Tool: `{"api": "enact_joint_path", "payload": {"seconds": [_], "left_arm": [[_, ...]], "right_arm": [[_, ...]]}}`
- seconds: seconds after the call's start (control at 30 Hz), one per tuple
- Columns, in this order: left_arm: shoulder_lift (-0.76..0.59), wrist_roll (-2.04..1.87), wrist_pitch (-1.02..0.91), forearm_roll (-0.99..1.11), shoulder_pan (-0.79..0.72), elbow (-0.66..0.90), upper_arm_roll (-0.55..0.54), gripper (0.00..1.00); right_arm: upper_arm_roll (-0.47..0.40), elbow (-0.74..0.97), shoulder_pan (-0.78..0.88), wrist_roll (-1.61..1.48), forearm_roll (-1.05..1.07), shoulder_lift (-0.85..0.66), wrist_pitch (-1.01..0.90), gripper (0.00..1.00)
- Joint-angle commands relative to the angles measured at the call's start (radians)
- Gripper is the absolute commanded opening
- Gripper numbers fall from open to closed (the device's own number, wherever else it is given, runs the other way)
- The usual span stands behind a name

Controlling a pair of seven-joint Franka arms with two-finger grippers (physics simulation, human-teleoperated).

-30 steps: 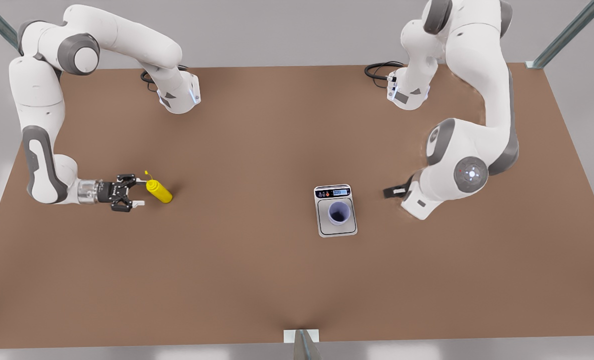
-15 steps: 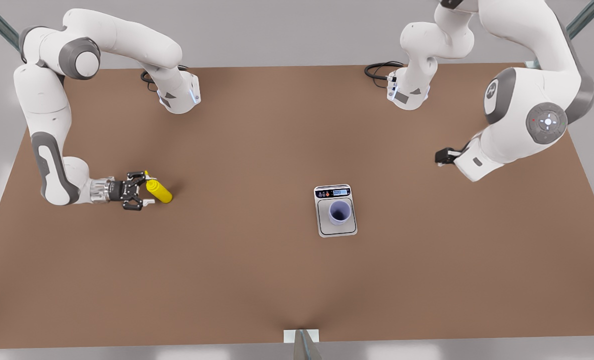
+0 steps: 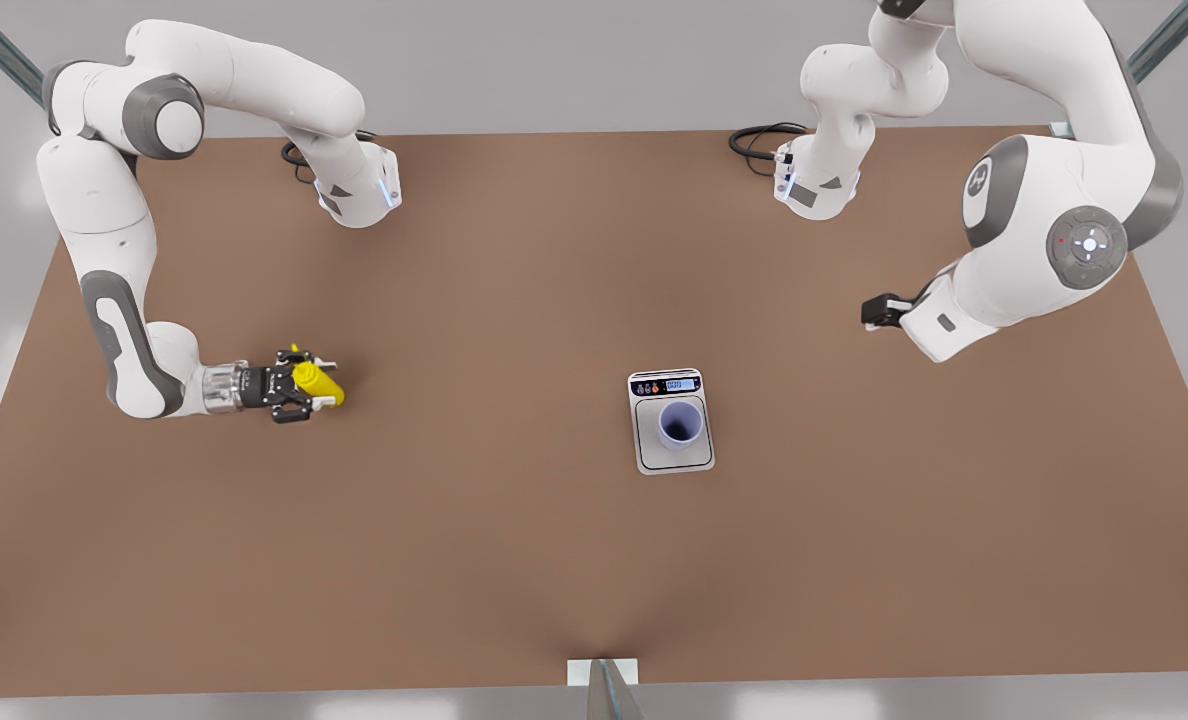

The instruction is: Move cup to the weight, pick up sauce bottle, pour sauce

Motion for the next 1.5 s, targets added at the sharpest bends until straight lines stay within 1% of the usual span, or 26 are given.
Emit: {"api": "enact_joint_path", "payload": {"seconds": [0.0, 0.03, 0.13, 0.2, 0.27, 0.33, 0.4, 0.47, 0.53, 0.63, 0.67, 0.87, 0.9, 0.93, 1.0, 1.03, 1.13, 1.17, 1.2, 1.23, 1.3, 1.33, 1.37, 1.43, 1.47], "left_arm": [[0.000, -0.001, 0.000, -0.005, 0.002, 0.000, 0.001, 1.00], [0.000, -0.001, 0.000, -0.005, 0.002, 0.000, 0.001, 1.00], [0.008, -0.001, 0.002, -0.005, 0.002, 0.002, -0.001, 1.00], [0.015, -0.001, 0.006, -0.003, 0.002, 0.002, 0.001, 1.00], [0.024, -0.001, 0.005, -0.003, 0.002, 0.017, 0.001, 1.00], [0.023, 0.002, 0.000, -0.014, 0.002, 0.031, -0.001, 1.00], [0.023, 0.012, 0.000, -0.005, 0.002, 0.029, 0.002, 1.00], [0.020, 0.013, 0.000, -0.005, 0.002, 0.029, 0.002, 1.00], [0.020, 0.007, 0.000, 0.000, 0.002, 0.029, 0.002, 1.00], [0.020, 0.004, 0.000, 0.003, 0.002, 0.029, 0.002, 1.00], [0.020, 0.005, 0.000, 0.003, 0.002, 0.029, 0.002, 1.00], [0.020, 0.004, 0.000, 0.003, 0.002, 0.029, 0.002, 1.00], [0.020, 0.004, -0.002, 0.005, 0.002, 0.029, 0.002, 1.00], [0.020, 0.004, -0.002, 0.005, 0.002, 0.029, 0.002, 1.00], [0.020, 0.004, -0.002, 0.005, 0.002, 0.029, 0.002, 1.00], [0.020, 0.004, -0.002, 0.005, 0.002, 0.029, 0.002, 1.00], [0.020, 0.004, -0.002, 0.003, 0.002, 0.029, 0.002, 1.00], [0.020, 0.004, -0.003, 0.003, 0.002, 0.029, 0.002, 1.00], [0.020, 0.004, -0.002, 0.003, 0.002, 0.029, 0.004, 1.00], [0.020, 0.004, -0.003, 0.003, 0.002, 0.029, 0.004, 1.00], [0.018, 0.004, -0.003, 0.003, 0.002, 0.029, 0.004, 1.00], [0.017, 0.004, -0.003, 0.003, 0.002, 0.029, 0.004, 1.00], [0.015, 0.004, -0.003, 0.003, 0.002, 0.029, 0.004, 1.00], [0.015, 0.004, -0.003, 0.000, 0.002, 0.029, 0.004, 1.00], [0.015, 0.004, -0.005, -0.001, 0.002, 0.029, 0.004, 1.00]], "right_arm": [[0.000, 0.000, 0.000, 0.000, -0.001, -0.002, -0.002, 0.41], [0.000, -0.002, 0.000, 0.000, 0.001, 0.000, -0.002, 0.36], [0.003, -0.003, 0.000, 0.002, -0.001, 0.000, 0.000, 0.34], [0.011, -0.002, 0.000, 0.002, -0.001, 0.000, 0.000, 0.31], [0.011, 0.011, -0.002, 0.017, 0.001, -0.006, -0.006, 0.29], [0.020, 0.078, 0.000, 0.138, -0.001, -0.028, -0.029, 0.30], [0.066, 0.181, 0.003, 0.284, -0.011, -0.048, -0.031, 0.30], [0.077, 0.251, 0.044, 0.376, -0.054, -0.078, -0.025, 0.29], [0.078, 0.336, 0.133, 0.514, -0.111, -0.118, -0.008, 0.29], [0.075, 0.380, 0.290, 0.672, -0.137, -0.181, 0.089, 0.29], [0.075, 0.437, 0.353, 0.758, -0.175, -0.180, 0.107, 0.28], [0.077, 0.523, 0.535, 0.971, -0.261, -0.167, 0.287, 0.28], [0.084, 0.531, 0.555, 1.008, -0.274, -0.160, 0.325, 0.27], [0.135, 0.538, 0.567, 1.061, -0.336, -0.158, 0.382, 0.25], [0.109, 0.592, 0.673, 1.130, -0.344, -0.121, 0.448, 0.25], [0.106, 0.623, 0.701, 1.173, -0.344, -0.107, 0.468, 0.25], [0.104, 0.644, 0.759, 1.215, -0.349, -0.101, 0.511, 0.25], [0.077, 0.687, 0.818, 1.258, -0.372, -0.075, 0.546, 0.25], [0.038, 0.765, 0.885, 1.290, -0.373, -0.031, 0.546, 0.25], [0.012, 0.836, 0.923, 1.301, -0.373, 0.014, 0.546, 0.25], [-0.021, 0.919, 0.973, 1.302, -0.384, 0.058, 0.545, 0.25], [-0.089, 0.953, 1.025, 1.302, -0.384, 0.090, 0.543, 0.24], [-0.107, 0.999, 1.043, 1.302, -0.383, 0.124, 0.537, 0.24], [-0.107, 1.054, 1.051, 1.304, -0.384, 0.172, 0.538, 0.24], [-0.109, 1.118, 1.063, 1.304, -0.386, 0.225, 0.537, 0.24]]}}
